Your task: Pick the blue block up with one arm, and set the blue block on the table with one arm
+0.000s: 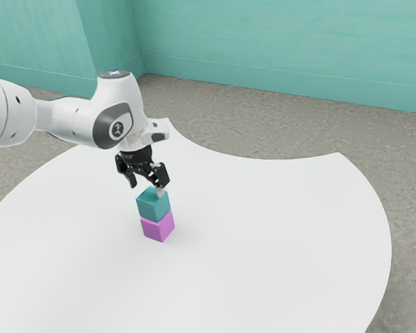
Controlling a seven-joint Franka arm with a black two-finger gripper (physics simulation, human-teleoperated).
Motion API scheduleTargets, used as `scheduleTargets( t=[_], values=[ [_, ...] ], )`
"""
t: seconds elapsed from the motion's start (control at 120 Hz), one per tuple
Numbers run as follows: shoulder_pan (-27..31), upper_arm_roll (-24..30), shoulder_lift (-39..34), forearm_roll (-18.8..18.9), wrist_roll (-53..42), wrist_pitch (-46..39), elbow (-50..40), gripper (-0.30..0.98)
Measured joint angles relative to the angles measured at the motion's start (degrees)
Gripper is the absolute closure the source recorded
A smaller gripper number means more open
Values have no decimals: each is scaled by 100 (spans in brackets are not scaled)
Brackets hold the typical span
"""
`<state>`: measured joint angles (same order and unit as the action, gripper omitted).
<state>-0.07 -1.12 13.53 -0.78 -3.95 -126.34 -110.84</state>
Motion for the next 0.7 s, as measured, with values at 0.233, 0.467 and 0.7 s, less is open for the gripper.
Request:
scheduleTargets(
  t=[0.233,0.467,0.7],
  values=[
    [-9,6,246,-158,-4,-58,30,0],
    [-19,7,551,-321,-3,-157,31,0],
    [-28,15,570,-313,-11,-245,68,26]
  ],
)
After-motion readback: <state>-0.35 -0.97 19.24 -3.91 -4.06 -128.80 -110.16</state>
